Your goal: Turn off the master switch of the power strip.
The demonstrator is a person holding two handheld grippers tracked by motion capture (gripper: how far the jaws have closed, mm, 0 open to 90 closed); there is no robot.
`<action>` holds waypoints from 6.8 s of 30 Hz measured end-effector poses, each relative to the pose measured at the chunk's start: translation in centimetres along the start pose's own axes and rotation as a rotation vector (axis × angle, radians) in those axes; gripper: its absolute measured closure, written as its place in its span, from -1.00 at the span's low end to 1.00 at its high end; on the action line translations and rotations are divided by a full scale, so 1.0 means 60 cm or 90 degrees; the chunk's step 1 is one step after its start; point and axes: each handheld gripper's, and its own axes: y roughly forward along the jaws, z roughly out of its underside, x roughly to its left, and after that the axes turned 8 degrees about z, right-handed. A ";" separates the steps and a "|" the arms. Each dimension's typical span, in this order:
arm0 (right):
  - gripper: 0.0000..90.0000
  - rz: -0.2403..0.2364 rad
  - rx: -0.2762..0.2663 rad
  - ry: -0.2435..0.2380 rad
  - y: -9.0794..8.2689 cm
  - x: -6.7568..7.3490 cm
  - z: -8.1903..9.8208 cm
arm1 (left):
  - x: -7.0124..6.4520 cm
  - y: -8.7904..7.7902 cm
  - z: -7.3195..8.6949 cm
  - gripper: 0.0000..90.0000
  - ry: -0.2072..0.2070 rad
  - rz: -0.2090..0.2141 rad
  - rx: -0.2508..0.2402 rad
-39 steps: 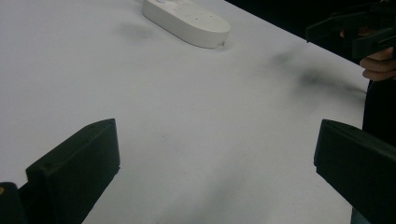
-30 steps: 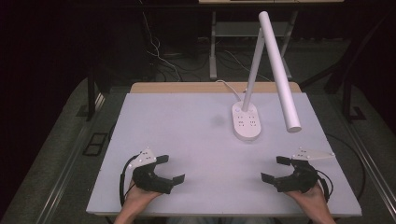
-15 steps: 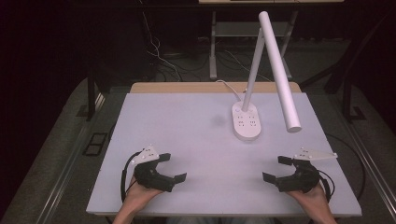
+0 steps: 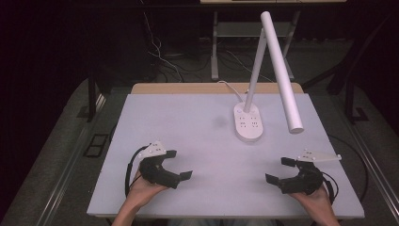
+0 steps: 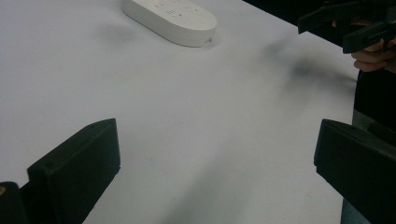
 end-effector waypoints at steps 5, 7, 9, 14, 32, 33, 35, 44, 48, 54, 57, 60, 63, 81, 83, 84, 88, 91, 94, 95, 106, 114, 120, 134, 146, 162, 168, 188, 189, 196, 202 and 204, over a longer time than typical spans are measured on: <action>-1.00 0.001 -0.001 -0.002 0.000 -0.001 0.000 | 0.005 0.007 -0.008 -1.00 0.001 0.003 0.009; -1.00 0.000 -0.001 -0.001 0.000 -0.002 0.001 | 0.006 0.009 -0.011 -1.00 0.001 0.005 0.011; -1.00 0.001 0.000 -0.001 0.000 -0.001 0.001 | 0.009 0.014 -0.019 -1.00 0.006 0.008 0.018; -1.00 0.003 -0.002 0.001 -0.001 -0.002 0.001 | 0.011 0.020 -0.034 -1.00 0.011 0.011 0.026; -1.00 0.006 0.002 -0.002 -0.003 -0.002 0.001 | 0.026 0.038 -0.076 -1.00 0.028 0.017 0.053; -1.00 0.006 0.002 -0.002 -0.003 -0.002 0.001 | 0.027 0.039 -0.078 -1.00 0.029 0.017 0.053; -1.00 0.006 0.001 -0.002 -0.003 -0.002 0.002 | 0.030 0.039 -0.084 -1.00 0.033 0.015 0.058; -1.00 0.007 0.004 -0.002 -0.003 -0.002 0.002 | 0.040 0.046 -0.113 -1.00 0.046 0.018 0.068; -1.00 0.008 0.004 -0.003 -0.003 -0.002 0.003 | 0.045 0.050 -0.125 -1.00 0.050 0.018 0.073; -1.00 0.006 0.011 -0.007 0.000 0.001 0.003 | 0.052 0.056 -0.140 -1.00 0.055 0.016 0.078; -1.00 0.005 0.013 -0.008 0.001 0.003 0.003 | 0.056 0.060 -0.148 -1.00 0.057 0.015 0.081; -1.00 0.007 0.011 -0.009 0.001 0.002 0.003 | 0.059 0.063 -0.157 -1.00 0.060 0.014 0.085; -1.00 0.006 0.009 -0.011 0.001 0.001 0.003 | 0.063 0.066 -0.165 -1.00 0.062 0.012 0.084; -1.00 0.004 0.006 -0.010 0.000 0.002 0.003 | 0.088 0.092 -0.208 -1.00 0.062 0.010 0.095; -1.00 0.004 0.006 -0.010 0.000 0.001 0.003 | 0.089 0.094 -0.212 -1.00 0.063 0.009 0.094; -1.00 0.003 0.005 -0.009 -0.001 0.001 0.003 | 0.091 0.096 -0.216 -1.00 0.065 0.009 0.096; -1.00 0.001 0.007 -0.004 -0.001 0.000 0.003 | 0.096 0.106 -0.238 -1.00 0.073 0.011 0.112; -1.00 0.000 0.007 -0.006 -0.001 0.000 0.003 | 0.101 0.112 -0.247 -1.00 0.076 0.009 0.120; -1.00 -0.001 0.006 -0.007 -0.001 0.000 0.003 | 0.107 0.117 -0.254 -1.00 0.072 0.013 0.121; -1.00 -0.002 0.007 -0.005 -0.001 0.000 0.003 | 0.108 0.119 -0.256 -1.00 0.070 0.014 0.120; -1.00 -0.004 0.007 -0.003 -0.001 -0.002 0.003 | 0.127 0.139 -0.285 -1.00 0.071 0.016 0.125; -1.00 -0.003 0.008 -0.001 -0.002 -0.003 0.004 | 0.134 0.164 -0.300 -1.00 0.074 0.022 0.133; -1.00 -0.003 0.009 0.002 -0.003 -0.003 0.004 | 0.135 0.184 -0.309 -1.00 0.077 0.027 0.140; -1.00 0.003 0.005 0.003 -0.005 -0.005 0.005 | 0.142 0.232 -0.323 -1.00 0.080 0.035 0.165; -1.00 0.006 0.005 0.009 -0.003 -0.007 0.004 | 0.164 0.273 -0.327 -0.96 0.066 0.022 0.155; -1.00 0.005 0.012 0.000 -0.002 -0.006 0.004 | 0.186 0.295 -0.332 -0.64 0.034 -0.019 0.135; -1.00 0.006 0.010 0.001 -0.003 -0.008 0.004 | 0.205 0.305 -0.324 -0.54 0.006 -0.022 0.124; -1.00 0.011 0.004 0.007 -0.004 -0.013 0.004 | 0.212 0.351 -0.298 0.17 -0.060 -0.013 0.060; -1.00 0.011 0.004 0.006 -0.004 -0.013 0.004 | 0.213 0.351 -0.296 0.22 -0.061 -0.013 0.054; -1.00 0.010 0.001 0.009 -0.006 -0.013 0.004 | 0.219 0.366 -0.277 0.67 -0.092 -0.028 0.026; -1.00 0.009 0.002 0.007 -0.006 -0.015 0.004 | 0.224 0.379 -0.267 0.92 -0.108 -0.035 0.017; -1.00 0.009 0.001 0.007 -0.006 -0.015 0.004 | 0.224 0.383 -0.264 0.93 -0.120 -0.035 0.013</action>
